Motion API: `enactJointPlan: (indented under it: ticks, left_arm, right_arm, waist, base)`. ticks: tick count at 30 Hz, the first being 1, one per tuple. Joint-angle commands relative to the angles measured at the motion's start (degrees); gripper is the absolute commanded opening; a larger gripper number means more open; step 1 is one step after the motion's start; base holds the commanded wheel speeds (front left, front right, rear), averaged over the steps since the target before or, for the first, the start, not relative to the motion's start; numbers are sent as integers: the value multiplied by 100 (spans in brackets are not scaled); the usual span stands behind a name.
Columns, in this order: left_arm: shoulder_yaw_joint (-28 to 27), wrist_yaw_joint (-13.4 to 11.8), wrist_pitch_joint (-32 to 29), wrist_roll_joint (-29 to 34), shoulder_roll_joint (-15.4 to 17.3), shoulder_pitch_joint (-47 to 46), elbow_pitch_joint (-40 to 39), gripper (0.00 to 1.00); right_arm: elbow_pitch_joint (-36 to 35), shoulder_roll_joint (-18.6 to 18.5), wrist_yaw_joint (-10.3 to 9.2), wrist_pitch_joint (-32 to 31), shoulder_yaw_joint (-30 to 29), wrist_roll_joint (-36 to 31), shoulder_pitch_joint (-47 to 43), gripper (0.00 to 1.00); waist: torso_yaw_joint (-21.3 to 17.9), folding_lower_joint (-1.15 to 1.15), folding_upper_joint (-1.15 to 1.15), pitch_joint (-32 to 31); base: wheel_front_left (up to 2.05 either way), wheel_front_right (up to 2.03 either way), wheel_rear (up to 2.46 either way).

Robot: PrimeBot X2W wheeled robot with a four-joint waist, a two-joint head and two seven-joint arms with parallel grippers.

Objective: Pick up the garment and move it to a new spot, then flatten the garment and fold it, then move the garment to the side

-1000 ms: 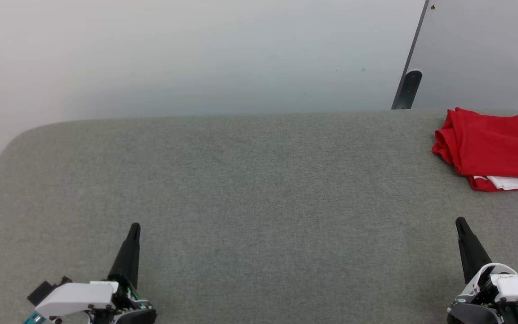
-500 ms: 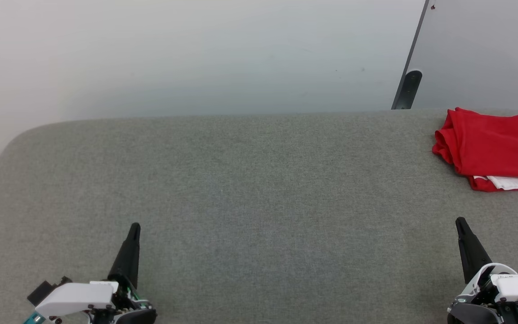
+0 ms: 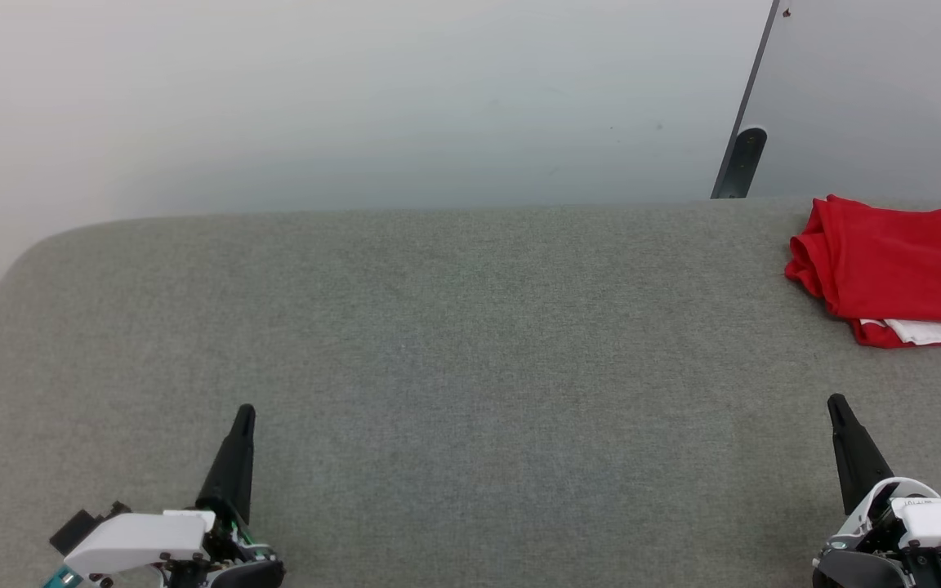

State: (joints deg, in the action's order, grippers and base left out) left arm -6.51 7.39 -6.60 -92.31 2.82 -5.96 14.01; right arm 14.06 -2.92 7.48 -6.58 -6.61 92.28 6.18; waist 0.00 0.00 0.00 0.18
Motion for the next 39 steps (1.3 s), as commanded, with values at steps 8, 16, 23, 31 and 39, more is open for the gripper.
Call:
enactJointPlan:
  ticks: [8, 16, 23, 31, 39]
  left_arm:
    - [-16, 19, -16, -10, 2, -59, 10, 0]
    - [-17, 19, -16, -10, 2, -59, 10, 0]
    - [-17, 19, -17, -10, 2, -59, 10, 0]
    - [-17, 19, -17, -9, 1, -59, 10, 0]
    - [-17, 19, -16, -10, 1, -59, 10, 0]
  right_arm:
    - [-10, 19, 2, -11, 5, 26, 9, 0]
    - [-10, 19, 3, -11, 5, 26, 9, 0]
    - [-10, 19, 3, -11, 5, 26, 9, 0]
    - [-10, 19, 3, -11, 6, 26, 9, 0]
    - [-10, 19, 2, -11, 6, 26, 9, 0]
  waist:
    - [0, 0, 0, 0]
    - [0, 0, 0, 0]
    - [0, 0, 0, 0]
    - [0, 0, 0, 0]
    - [0, 0, 0, 0]
  base:
    - [0, 0, 0]
    - [0, 0, 0]
    - [0, 0, 0]
    - [0, 0, 0]
    - [0, 0, 0]
